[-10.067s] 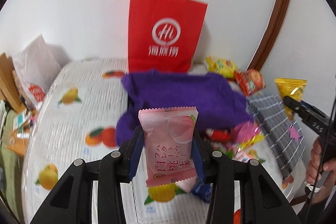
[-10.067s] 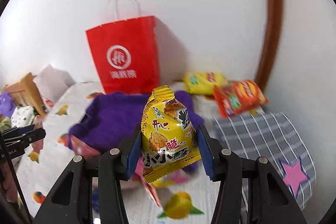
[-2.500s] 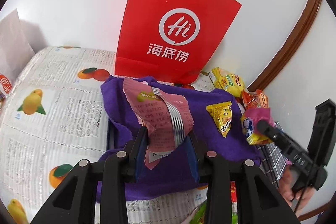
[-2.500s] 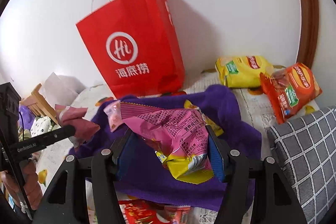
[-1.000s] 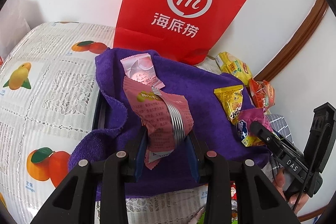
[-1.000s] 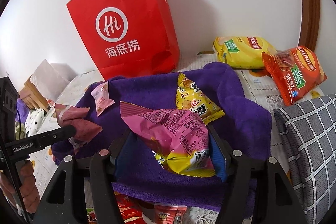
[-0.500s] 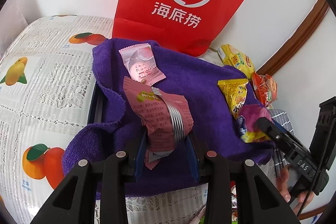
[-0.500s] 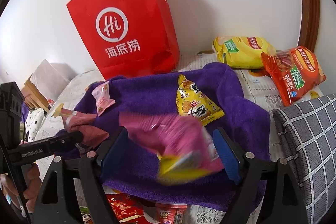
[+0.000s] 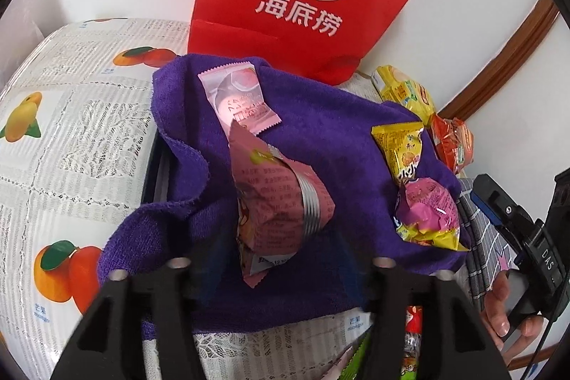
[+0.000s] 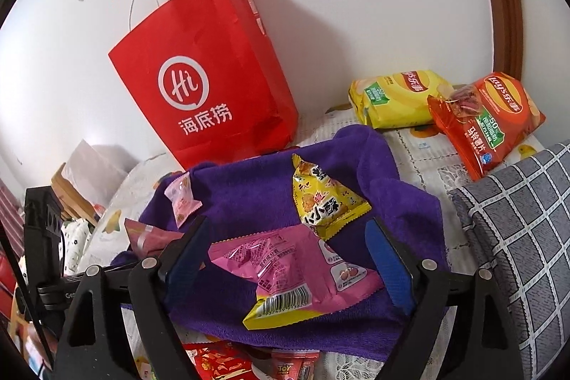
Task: Organize snacks
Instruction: 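Release the pink striped packet onto the towel with left while right grasps the pink tube snack, then lift the pink tube snack with right while left reaches toward the green triangular packet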
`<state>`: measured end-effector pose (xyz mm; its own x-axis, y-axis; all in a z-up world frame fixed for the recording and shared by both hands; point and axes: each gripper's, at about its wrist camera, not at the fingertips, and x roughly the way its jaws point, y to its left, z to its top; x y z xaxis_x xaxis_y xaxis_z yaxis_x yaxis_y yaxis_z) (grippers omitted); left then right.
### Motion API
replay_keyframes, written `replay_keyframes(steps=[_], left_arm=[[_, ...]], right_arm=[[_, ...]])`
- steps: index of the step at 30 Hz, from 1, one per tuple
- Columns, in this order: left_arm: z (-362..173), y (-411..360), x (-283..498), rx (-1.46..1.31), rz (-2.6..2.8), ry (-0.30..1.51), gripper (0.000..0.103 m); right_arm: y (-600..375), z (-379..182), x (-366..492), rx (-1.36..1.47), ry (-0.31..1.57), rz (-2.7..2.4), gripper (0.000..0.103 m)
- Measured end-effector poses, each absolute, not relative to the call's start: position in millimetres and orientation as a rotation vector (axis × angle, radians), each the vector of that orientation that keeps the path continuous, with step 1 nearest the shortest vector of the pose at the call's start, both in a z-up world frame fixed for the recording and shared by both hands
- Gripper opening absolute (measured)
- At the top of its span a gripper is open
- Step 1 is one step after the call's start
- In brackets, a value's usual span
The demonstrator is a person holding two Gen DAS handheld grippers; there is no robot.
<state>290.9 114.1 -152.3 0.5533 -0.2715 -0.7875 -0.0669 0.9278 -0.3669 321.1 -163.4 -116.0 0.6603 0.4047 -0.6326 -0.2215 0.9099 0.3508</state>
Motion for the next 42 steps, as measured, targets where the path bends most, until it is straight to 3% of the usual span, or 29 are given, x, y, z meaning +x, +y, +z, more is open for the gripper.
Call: replay_keyframes(steps=[6, 15, 18, 29, 38, 42], left_arm=[[-141.8, 116.5, 286.6, -0.368, -0.095, 0.930, 0.072], [-136.1, 116.8, 283.5, -0.375, -0.093, 0.915, 0.072], [-135.1, 118.8, 282.1, -0.398, -0.101, 0.913, 0.072], [-125.8, 115.0, 275.2, -0.407, -0.128, 0.895, 0.072], [-122.6, 112.9, 273.1, -0.388, -0.120, 0.885, 0.073], [-125.9, 112.6, 274.0, -0.388, -0.120, 0.888, 0.073]], right_arm=[[-162.2, -109.0, 315.2, 0.243, 0.758, 0.370, 0.087], [-157.0, -105.8, 276.5, 0.158, 0.785, 0.365, 0.086], [-159.8, -112.1, 254.2, 0.104, 0.821, 0.353, 0.073], [-159.8, -155.4, 207.3, -0.062, 0.942, 0.354, 0.046], [-152.8, -175.3, 217.0, -0.051, 0.946, 0.322, 0.038], [-157.2, -174.7, 215.4, -0.053, 0.947, 0.282, 0.022]])
